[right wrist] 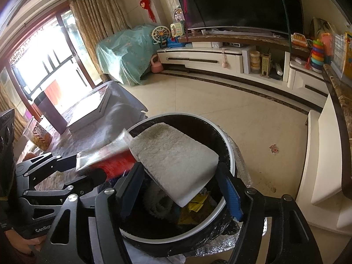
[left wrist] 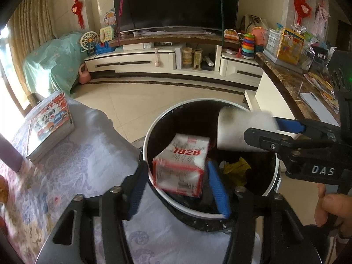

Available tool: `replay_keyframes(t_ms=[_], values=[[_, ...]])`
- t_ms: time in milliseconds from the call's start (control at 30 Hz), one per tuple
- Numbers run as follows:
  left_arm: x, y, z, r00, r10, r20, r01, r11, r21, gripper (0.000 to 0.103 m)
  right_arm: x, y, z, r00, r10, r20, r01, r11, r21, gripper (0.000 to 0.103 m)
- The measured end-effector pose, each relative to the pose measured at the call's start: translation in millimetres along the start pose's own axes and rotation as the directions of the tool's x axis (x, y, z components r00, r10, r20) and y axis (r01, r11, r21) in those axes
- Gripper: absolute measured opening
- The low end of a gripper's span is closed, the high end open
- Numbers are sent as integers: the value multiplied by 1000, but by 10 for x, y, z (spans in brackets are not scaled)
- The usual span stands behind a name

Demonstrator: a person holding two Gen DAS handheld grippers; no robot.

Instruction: Collect trash

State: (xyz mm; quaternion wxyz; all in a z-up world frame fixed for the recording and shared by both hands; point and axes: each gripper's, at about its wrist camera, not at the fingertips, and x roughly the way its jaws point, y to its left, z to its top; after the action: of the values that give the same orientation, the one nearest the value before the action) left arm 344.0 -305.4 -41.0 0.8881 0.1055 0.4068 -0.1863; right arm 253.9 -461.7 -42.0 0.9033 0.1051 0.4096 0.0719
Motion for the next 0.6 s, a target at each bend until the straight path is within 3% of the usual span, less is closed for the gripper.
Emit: replay_keyframes(t_ms=[67, 300, 600], values=[[-30, 5, -8, 1000, 8, 7, -8, 1000, -2, 65, -18, 6, 4, 1000, 0, 8, 0, 1000, 7, 84], [-250, 94, -179, 999, 18, 45, -15, 998, -58, 68, -202, 30, -41, 998, 15, 54, -17, 999, 35, 85], [-759, 326, -906, 992, -11, 128, 41, 972, -229, 77, -619, 236, -428, 988, 57, 144, -71, 993, 95, 94]])
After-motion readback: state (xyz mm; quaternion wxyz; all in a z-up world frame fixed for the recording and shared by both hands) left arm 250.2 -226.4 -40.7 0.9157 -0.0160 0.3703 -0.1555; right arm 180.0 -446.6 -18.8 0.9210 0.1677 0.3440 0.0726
